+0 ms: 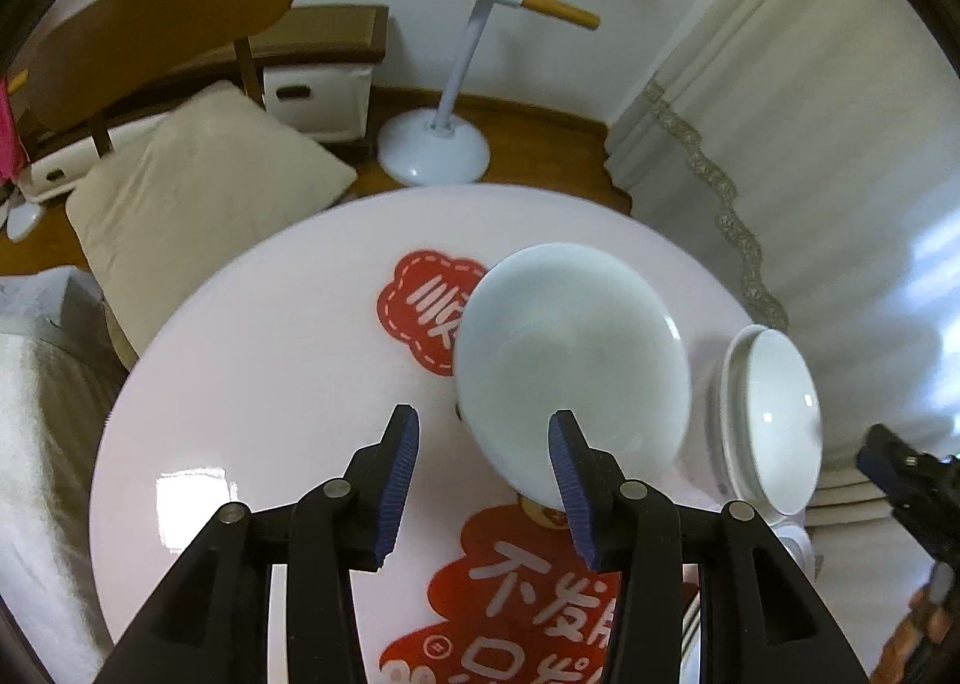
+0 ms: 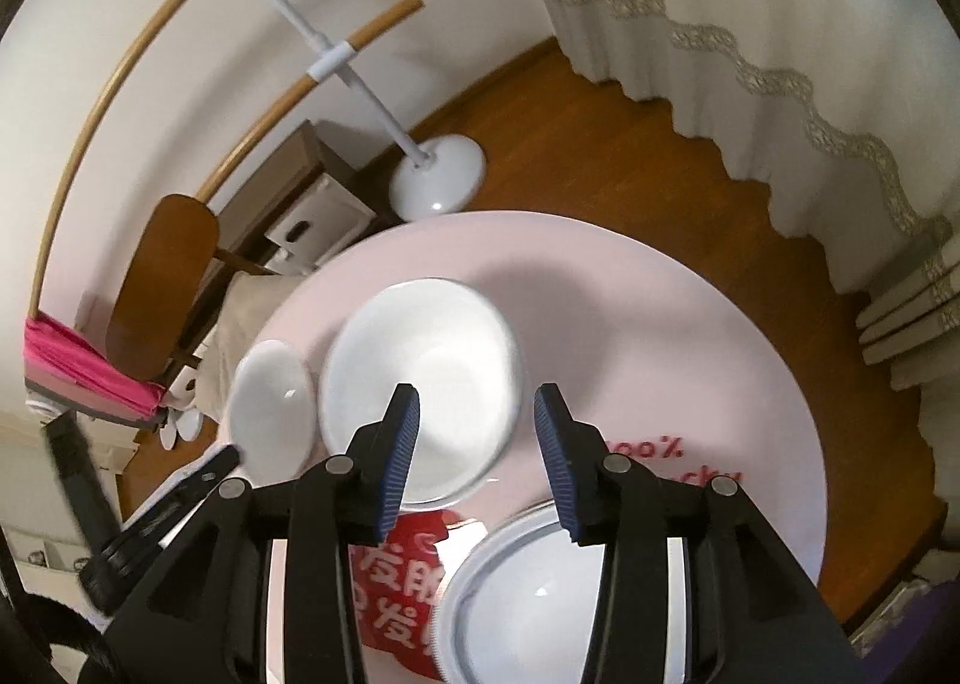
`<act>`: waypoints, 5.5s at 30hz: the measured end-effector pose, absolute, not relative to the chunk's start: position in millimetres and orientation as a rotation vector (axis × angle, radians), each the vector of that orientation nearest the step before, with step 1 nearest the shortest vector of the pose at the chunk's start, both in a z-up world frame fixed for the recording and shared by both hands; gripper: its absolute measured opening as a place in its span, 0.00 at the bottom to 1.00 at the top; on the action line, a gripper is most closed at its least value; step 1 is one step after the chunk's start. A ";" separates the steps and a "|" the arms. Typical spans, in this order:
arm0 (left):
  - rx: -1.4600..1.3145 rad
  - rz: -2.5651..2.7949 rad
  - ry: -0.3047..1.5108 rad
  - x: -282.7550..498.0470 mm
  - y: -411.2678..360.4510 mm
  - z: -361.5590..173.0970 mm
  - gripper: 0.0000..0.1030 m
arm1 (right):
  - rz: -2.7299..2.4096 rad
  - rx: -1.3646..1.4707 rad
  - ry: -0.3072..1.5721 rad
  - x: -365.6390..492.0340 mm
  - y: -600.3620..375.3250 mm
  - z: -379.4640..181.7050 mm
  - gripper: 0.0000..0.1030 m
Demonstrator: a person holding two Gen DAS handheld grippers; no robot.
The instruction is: Organize plates and bowls
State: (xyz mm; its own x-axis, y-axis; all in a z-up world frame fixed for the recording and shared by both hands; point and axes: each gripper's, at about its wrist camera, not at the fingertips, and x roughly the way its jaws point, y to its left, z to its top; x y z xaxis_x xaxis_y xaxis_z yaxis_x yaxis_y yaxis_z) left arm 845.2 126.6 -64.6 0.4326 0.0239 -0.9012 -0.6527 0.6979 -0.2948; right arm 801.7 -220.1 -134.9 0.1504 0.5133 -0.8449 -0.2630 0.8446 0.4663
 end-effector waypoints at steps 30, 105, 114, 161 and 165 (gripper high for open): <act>-0.725 0.263 1.056 828.6 184.6 -111.0 0.08 | 0.795 -0.022 1.244 751.1 -78.6 -126.9 0.41; -0.528 0.209 0.998 944.8 31.9 -19.9 0.06 | 0.777 0.125 1.325 841.7 -218.7 -144.7 0.07; -0.522 0.205 1.042 953.2 31.0 -25.8 0.06 | 0.738 0.081 1.345 840.3 -214.2 -156.6 0.07; -0.512 0.189 1.077 956.9 30.0 -19.2 0.17 | 0.626 0.283 1.522 841.9 -225.8 -214.4 0.33; -0.528 0.185 1.056 952.0 36.2 -12.8 0.28 | 0.636 0.290 1.517 840.8 -225.0 -212.9 0.33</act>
